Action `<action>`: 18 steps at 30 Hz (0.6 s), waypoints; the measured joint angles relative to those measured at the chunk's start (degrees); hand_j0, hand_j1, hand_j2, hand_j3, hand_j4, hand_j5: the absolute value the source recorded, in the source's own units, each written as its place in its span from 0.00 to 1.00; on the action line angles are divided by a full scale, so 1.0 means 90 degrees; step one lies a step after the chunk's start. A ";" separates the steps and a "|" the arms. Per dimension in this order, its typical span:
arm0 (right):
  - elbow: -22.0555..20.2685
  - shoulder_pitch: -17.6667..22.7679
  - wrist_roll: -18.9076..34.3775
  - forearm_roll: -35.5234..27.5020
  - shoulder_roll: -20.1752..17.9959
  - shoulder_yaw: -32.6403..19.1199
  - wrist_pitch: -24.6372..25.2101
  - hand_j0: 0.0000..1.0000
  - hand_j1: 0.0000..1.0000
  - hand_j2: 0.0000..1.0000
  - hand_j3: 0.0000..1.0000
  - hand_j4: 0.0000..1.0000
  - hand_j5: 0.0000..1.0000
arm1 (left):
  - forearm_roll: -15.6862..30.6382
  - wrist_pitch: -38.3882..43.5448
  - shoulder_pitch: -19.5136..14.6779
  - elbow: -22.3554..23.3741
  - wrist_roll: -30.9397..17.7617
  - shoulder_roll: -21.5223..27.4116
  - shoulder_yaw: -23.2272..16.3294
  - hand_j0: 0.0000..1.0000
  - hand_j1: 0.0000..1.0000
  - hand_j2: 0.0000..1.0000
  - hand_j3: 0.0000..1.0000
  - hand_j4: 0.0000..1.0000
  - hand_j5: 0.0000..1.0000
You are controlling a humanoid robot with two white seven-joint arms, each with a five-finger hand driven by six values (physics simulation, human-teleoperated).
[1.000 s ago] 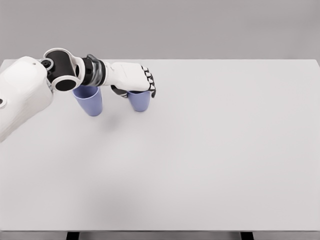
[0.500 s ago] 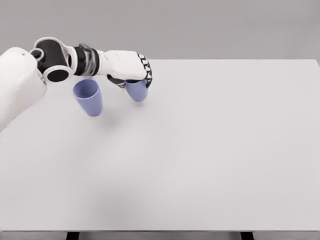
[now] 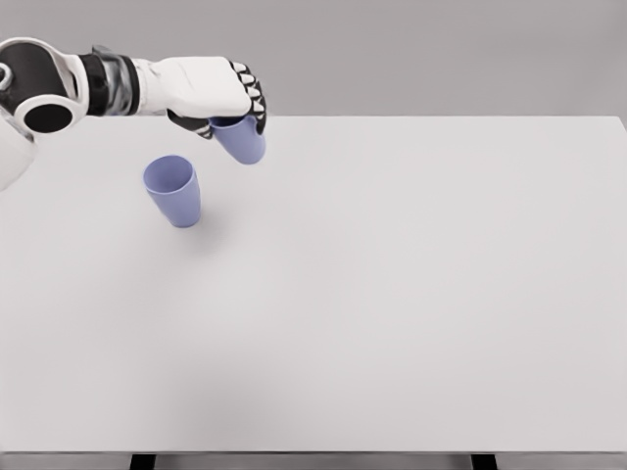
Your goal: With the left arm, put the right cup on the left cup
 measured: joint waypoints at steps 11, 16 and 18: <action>-0.0001 0.0000 0.0000 0.0000 0.0000 0.0000 0.0000 1.00 1.00 1.00 1.00 1.00 1.00 | 0.0435 -0.0020 0.0059 -0.0220 -0.0001 0.0622 0.0512 0.62 0.62 0.62 0.62 0.62 0.62; -0.0001 0.0000 0.0000 0.0000 0.0000 0.0000 0.0000 1.00 1.00 1.00 1.00 1.00 1.00 | 0.0671 -0.0019 0.0058 -0.0392 0.0000 0.1024 0.0693 0.62 0.62 0.62 0.62 0.62 0.62; -0.0001 0.0000 0.0000 0.0000 0.0000 0.0000 0.0000 1.00 1.00 1.00 1.00 1.00 1.00 | 0.0734 -0.0019 0.0078 -0.0426 -0.0001 0.1160 0.0718 0.62 0.62 0.62 0.62 0.62 0.62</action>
